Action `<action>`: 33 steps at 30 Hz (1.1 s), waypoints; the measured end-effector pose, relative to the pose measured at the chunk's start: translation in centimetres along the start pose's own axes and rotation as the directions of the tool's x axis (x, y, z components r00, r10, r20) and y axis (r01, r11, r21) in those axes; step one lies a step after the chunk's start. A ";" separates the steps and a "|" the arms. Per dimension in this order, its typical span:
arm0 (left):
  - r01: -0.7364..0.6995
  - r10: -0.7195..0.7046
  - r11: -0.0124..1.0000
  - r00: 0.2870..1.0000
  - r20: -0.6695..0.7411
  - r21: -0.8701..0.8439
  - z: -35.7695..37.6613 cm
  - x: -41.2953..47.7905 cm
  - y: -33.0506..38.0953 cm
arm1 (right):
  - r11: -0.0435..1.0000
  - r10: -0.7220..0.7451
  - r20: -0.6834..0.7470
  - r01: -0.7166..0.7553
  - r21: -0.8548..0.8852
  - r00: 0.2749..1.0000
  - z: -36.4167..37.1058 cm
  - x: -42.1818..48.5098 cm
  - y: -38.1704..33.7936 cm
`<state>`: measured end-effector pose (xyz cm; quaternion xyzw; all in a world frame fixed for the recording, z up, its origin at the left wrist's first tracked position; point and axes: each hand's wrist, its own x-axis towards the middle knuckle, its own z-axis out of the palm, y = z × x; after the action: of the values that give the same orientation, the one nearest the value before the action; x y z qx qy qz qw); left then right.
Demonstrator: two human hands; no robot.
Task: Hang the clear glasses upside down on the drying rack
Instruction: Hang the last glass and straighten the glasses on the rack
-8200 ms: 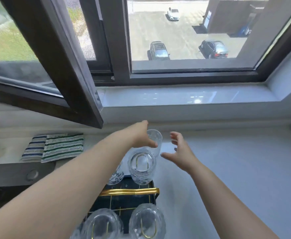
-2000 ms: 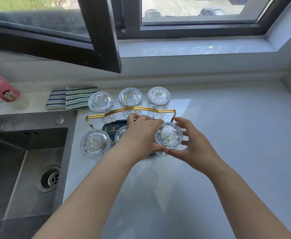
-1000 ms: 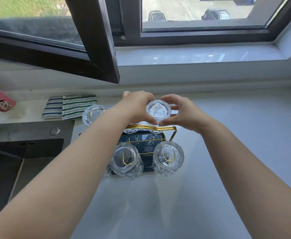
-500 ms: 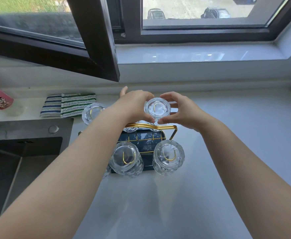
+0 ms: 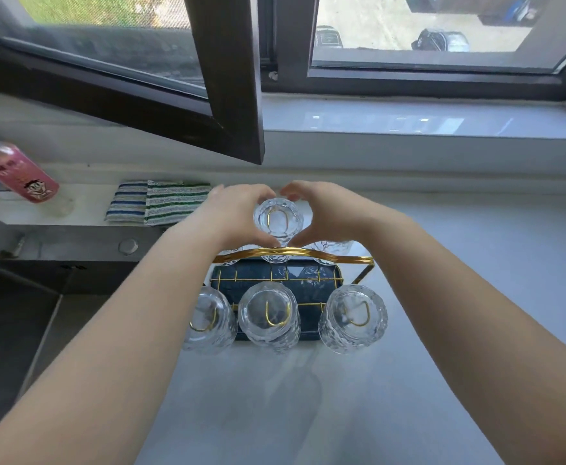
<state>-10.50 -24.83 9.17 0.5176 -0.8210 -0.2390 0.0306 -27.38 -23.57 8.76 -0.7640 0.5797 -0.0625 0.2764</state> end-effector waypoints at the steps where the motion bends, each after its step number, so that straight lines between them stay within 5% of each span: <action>1: -0.002 0.002 1.000 1.000 -0.008 -0.014 0.1 0.0 -0.1 | 1.000 0.001 0.001 -0.001 -0.011 1.000 0.1 0.2 -0.1; 25: 0.008 -0.009 0.993 1.000 -0.004 -0.116 0.1 -0.7 -1.5 | 1.000 0.007 0.010 -0.008 0.006 1.000 -0.1 0.6 -0.9; 33: 0.174 -0.186 0.943 0.982 -0.017 -0.284 -1.1 -4.2 -6.8 | 0.990 -0.143 0.020 0.143 -0.012 0.990 0.0 2.1 -4.5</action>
<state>-2.53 -24.04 8.08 0.5858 -0.7272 -0.3436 0.1000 -22.89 -24.69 10.55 -0.8059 0.5212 -0.0708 0.2718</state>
